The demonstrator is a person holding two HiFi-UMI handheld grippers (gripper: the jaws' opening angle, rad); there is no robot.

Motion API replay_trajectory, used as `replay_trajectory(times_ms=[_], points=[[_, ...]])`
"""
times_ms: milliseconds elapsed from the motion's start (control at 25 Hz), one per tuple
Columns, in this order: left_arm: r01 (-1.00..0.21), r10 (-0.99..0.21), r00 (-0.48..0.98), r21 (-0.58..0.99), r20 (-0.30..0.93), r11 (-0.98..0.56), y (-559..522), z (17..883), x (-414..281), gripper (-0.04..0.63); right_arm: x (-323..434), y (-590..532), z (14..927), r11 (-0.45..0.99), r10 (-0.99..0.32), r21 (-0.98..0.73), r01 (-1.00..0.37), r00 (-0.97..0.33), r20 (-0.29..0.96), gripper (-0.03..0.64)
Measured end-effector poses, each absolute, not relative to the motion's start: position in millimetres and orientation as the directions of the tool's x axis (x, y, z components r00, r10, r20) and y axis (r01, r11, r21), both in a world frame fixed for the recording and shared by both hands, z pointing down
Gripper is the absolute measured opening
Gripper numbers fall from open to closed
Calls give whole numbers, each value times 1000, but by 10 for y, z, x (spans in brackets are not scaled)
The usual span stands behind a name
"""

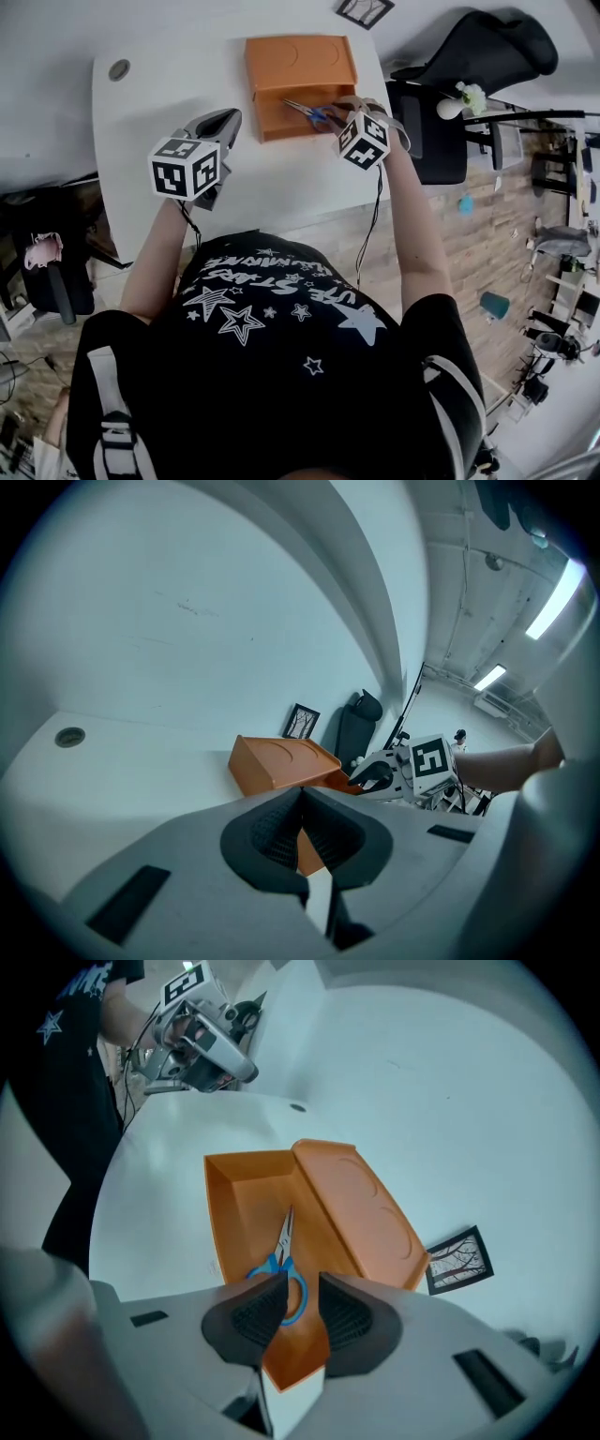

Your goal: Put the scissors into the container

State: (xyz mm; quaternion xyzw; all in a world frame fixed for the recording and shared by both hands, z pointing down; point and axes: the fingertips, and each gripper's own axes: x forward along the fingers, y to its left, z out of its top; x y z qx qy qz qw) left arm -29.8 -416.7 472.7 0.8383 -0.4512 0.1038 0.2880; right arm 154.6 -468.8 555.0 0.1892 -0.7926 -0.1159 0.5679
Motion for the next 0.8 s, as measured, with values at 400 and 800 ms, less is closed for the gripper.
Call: replay_trajectory(times_ms=[400,800], points=[[-816,-726,572,350,382,-460,-3809,4420,-250,18,1516,-4212,4964,802,-587,449,-393,-380,715,74],[-813,-731,579,324,362,-484,-3035,4296,-136,18,1521,-3399,4678,752,-645,428,-502,-423,637,57]])
